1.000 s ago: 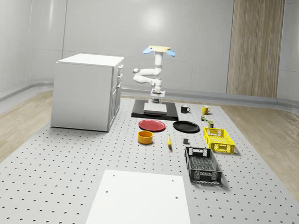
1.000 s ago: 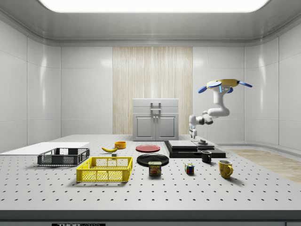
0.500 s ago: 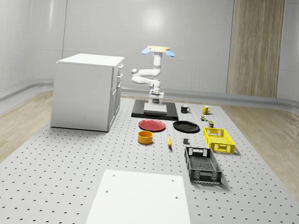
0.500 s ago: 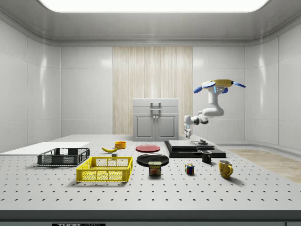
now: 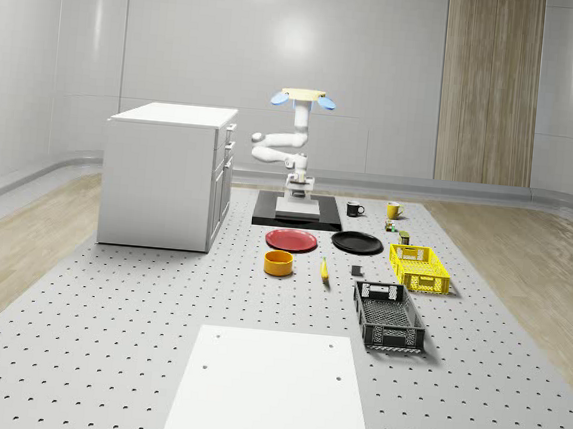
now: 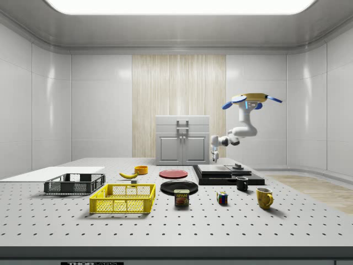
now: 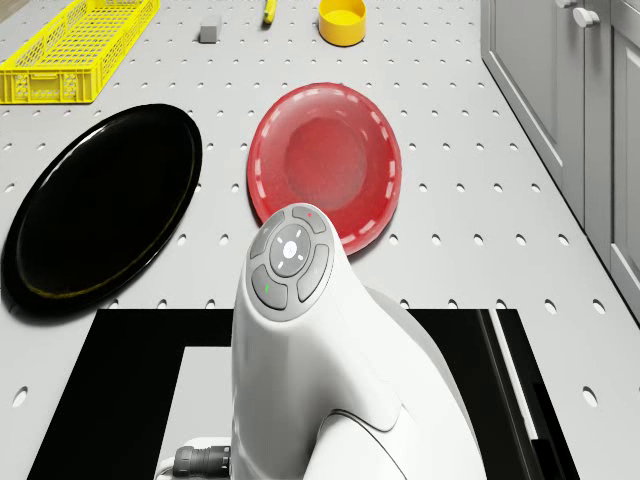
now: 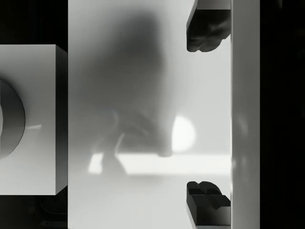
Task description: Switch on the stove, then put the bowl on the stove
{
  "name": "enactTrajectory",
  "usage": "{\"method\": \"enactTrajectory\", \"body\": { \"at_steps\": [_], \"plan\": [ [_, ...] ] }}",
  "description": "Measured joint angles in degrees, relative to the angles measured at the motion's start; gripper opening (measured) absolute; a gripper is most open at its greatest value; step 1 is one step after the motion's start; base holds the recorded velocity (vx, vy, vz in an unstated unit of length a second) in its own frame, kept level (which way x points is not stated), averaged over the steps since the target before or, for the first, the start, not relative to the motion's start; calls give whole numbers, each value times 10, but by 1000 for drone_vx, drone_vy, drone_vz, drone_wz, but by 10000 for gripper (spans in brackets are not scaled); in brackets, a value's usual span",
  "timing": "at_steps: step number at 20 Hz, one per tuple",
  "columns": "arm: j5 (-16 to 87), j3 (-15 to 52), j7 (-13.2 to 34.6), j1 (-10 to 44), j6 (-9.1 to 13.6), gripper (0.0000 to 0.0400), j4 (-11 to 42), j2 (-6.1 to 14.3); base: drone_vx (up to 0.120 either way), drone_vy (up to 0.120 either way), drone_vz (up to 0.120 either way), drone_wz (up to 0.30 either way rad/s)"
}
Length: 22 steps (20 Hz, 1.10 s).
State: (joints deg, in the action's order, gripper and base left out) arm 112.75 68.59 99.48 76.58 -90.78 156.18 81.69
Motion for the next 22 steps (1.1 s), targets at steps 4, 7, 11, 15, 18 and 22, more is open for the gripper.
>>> {"method": "enactTrajectory", "body": {
  "at_steps": [4,7,11,15,18,22],
  "plan": [
    [-1,0,1,1,-2,400,0,2,120,0,0,0],
    [-1,0,1,1,-3,400,0,3,120,0,0,0],
    [-2,0,1,2,-4,400,0,4,120,0,0,0],
    [-3,1,2,2,-5,400,0,6,120,0,0,0],
    [-3,1,2,3,-6,400,-1,7,120,-67,0,0],
    [-4,1,3,3,-8,400,-1,8,120,0,0,0]
  ]
}}
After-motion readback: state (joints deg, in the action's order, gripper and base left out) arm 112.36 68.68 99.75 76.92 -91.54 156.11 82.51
